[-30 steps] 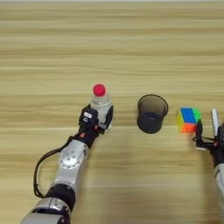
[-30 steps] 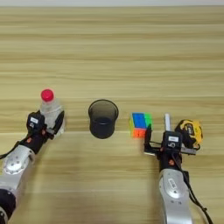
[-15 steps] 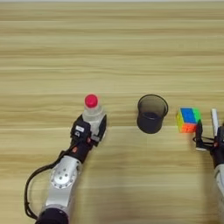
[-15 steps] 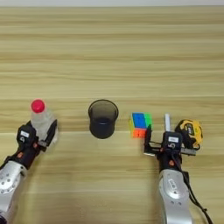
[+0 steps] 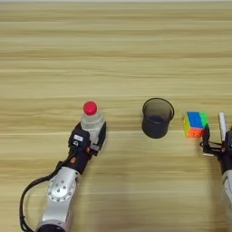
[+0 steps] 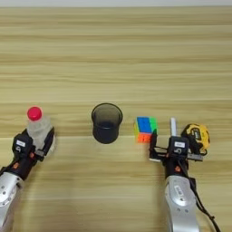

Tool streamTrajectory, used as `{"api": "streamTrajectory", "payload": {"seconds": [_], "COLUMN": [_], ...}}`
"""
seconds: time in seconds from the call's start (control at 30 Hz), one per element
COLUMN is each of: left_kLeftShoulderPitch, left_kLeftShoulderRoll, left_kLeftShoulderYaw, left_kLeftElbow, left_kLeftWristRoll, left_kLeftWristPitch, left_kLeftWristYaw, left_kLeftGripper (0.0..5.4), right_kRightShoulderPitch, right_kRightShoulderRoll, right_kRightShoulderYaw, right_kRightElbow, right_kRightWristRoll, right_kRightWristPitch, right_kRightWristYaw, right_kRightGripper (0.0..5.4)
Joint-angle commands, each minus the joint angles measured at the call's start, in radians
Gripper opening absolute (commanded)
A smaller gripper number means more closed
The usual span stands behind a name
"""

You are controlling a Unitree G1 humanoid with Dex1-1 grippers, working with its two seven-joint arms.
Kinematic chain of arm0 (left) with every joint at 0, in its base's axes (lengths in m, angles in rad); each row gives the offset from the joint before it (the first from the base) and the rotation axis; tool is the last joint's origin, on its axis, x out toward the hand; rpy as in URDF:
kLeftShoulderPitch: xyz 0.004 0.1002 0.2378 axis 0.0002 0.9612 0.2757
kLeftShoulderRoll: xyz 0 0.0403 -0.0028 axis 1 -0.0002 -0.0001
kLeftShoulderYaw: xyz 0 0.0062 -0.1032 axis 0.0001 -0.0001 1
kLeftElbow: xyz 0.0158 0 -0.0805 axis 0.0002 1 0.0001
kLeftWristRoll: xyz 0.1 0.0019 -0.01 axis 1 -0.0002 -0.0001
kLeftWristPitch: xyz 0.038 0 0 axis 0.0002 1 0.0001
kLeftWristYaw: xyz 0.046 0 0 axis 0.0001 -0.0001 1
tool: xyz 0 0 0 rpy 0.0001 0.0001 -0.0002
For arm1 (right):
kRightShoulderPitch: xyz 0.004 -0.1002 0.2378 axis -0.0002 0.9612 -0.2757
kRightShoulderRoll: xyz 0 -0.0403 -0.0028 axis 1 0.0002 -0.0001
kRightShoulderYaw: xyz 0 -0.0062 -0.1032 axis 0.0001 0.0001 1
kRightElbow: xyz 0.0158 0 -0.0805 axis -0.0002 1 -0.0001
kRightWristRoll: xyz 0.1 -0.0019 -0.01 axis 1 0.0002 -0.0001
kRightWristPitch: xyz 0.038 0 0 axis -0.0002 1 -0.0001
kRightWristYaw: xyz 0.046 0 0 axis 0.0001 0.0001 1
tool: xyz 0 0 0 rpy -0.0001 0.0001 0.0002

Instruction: Move the objects on the table

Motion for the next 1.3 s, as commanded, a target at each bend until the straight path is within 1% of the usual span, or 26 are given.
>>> {"api": "streamTrajectory", "payload": {"seconds": [0.03, 0.2, 0.27, 0.33, 0.6, 0.63, 0.67, 0.93, 1.13, 1.3], "left_kLeftShoulderPitch": [0.007, 0.006, 0.007, 0.008, 0.01, 0.01, 0.009, 0.009, 0.016, 0.037], "left_kLeftShoulderRoll": [0.004, 0.004, 0.004, 0.004, 0.004, 0.005, 0.005, 0.005, 0.002, 0.006], "left_kLeftShoulderYaw": [-0.005, -0.01, -0.013, -0.015, -0.021, -0.023, -0.023, -0.025, -0.027, -0.028], "left_kLeftElbow": [0.007, 0.011, 0.012, 0.011, 0.005, 0.005, 0.005, 0.004, -0.007, -0.028], "left_kLeftWristRoll": [0.008, 0.007, 0.009, 0.01, 0.014, 0.015, 0.015, 0.018, 0.021, 0.023], "left_kLeftWristPitch": [0.009, 0.01, 0.01, 0.01, 0.013, 0.013, 0.013, 0.013, 0.014, 0.018], "left_kLeftWristYaw": [0.006, -0.001, -0.001, -0.002, 0.007, 0.007, 0.008, 0.012, 0.014, 0.014], "left_kLeftGripper": [3.09, 3.09, 3.46, 3.58, 4.48, 4.51, 4.7, 5.37, 5.37, 5.37], "right_kRightShoulderPitch": [-0.005, -0.005, -0.005, -0.005, -0.006, -0.006, -0.007, -0.011, -0.012, -0.014], "right_kRightShoulderRoll": [-0.002, -0.001, -0.001, -0.001, -0.003, -0.003, -0.003, -0.004, -0.005, -0.006], "right_kRightShoulderYaw": [0.0, 0.001, 0.001, 0.001, 0.001, 0.001, 0.001, 0.0, -0.001, -0.001], "right_kRightElbow": [0.005, 0.006, 0.006, 0.006, 0.009, 0.008, 0.009, 0.013, 0.014, 0.017], "right_kRightWristRoll": [-0.003, -0.004, -0.004, -0.004, -0.004, -0.004, -0.004, -0.004, -0.003, -0.002], "right_kRightWristPitch": [0.005, 0.005, 0.005, 0.006, 0.006, 0.006, 0.006, 0.005, 0.006, 0.006], "right_kRightWristYaw": [-0.001, -0.002, -0.002, -0.002, -0.001, -0.001, -0.001, -0.001, 0.0, 0.0], "right_kRightGripper": [5.4, 5.4, 5.4, 5.4, 5.4, 5.4, 5.4, 5.4, 5.4, 5.4]}}
